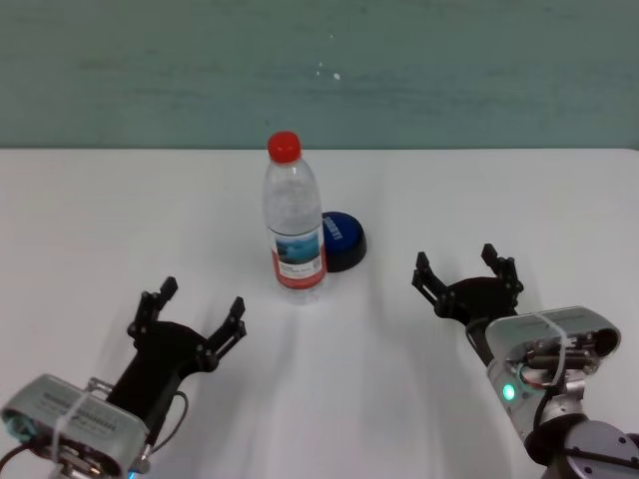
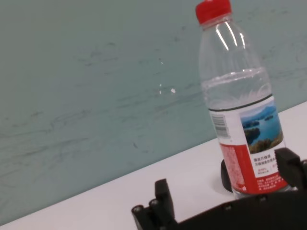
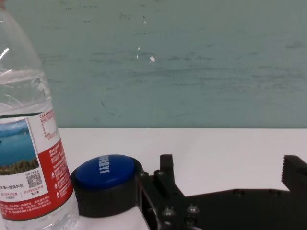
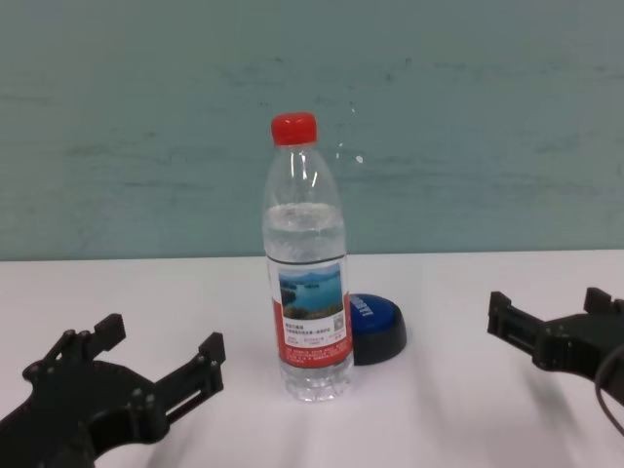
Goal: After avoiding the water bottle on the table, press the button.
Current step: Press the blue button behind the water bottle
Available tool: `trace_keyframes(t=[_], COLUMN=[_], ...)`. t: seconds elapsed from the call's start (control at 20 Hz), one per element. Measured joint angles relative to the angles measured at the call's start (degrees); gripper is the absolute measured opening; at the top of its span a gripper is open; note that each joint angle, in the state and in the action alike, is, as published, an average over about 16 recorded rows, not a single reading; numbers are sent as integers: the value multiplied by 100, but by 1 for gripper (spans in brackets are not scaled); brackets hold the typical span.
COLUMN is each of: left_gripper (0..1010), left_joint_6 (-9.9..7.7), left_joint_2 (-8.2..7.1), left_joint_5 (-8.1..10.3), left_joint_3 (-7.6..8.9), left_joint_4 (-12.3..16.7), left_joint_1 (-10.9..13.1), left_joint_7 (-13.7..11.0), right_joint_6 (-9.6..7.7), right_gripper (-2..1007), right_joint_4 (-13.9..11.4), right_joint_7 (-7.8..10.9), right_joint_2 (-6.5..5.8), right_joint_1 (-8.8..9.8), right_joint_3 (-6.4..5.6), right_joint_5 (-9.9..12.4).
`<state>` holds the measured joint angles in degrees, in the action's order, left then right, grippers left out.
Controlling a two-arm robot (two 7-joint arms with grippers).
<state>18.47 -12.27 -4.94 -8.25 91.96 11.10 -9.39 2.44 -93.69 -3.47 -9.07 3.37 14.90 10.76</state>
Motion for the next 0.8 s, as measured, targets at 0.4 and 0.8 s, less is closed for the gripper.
trace_keyframes(t=[0.4,0.8], left_gripper=[1000,1000], left_joint_6=[-109,-169], left_joint_2=[20,22], left_joint_5=[16,13], left_joint_3=[2,5], left_joint_4=[-47,-51], left_joint_1=[-3,-5], left_joint_7=[-10,-9], right_joint_6=[0,0], right_gripper=[1004,1004], right_joint_4=[0,0], right_joint_7=[0,0], right_joint_2=[0,0], right_joint_1=[0,0], right_joint_3=[0,0], right_joint_5=[0,0])
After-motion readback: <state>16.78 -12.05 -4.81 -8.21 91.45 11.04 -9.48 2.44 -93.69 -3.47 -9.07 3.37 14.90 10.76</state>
